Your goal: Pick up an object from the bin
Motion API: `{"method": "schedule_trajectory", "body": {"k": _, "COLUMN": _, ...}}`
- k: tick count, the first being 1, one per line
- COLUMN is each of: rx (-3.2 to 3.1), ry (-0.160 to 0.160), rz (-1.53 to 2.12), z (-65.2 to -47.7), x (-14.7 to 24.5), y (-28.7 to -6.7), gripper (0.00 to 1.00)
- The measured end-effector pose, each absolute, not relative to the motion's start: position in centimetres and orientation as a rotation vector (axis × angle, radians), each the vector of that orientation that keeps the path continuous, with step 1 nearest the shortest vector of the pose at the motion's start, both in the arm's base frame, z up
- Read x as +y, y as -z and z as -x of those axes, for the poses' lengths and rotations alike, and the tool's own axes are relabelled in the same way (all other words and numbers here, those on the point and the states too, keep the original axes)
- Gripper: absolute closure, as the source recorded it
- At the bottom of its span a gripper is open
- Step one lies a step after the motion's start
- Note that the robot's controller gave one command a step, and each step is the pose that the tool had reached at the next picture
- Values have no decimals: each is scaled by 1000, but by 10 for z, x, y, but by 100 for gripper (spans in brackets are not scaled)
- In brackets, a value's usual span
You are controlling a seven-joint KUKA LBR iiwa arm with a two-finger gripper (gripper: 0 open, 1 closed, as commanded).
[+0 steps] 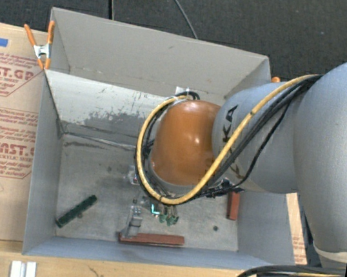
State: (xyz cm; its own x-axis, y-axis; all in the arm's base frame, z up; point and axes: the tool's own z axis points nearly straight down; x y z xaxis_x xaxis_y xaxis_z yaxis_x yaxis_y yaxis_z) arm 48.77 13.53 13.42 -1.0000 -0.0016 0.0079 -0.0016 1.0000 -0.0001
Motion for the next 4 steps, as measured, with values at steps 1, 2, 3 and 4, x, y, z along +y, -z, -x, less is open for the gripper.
{"method": "schedule_trajectory", "body": {"k": 1, "rx": -3141, "ry": 2, "rz": 0, "z": -490, "x": 135, "y": -138, "gripper": 0}}
{"method": "schedule_trajectory", "body": {"k": 2, "rx": -3147, "ry": 2, "rz": -13, "z": -508, "x": 82, "y": -83, "gripper": 0}}
{"method": "schedule_trajectory", "body": {"k": 3, "rx": -3141, "ry": 0, "rz": 1, "z": -509, "x": 62, "y": -79, "gripper": 0}}
{"method": "schedule_trajectory", "body": {"k": 4, "rx": -3128, "ry": 1, "rz": 278, "z": -497, "x": 60, "y": -96, "gripper": 0}}
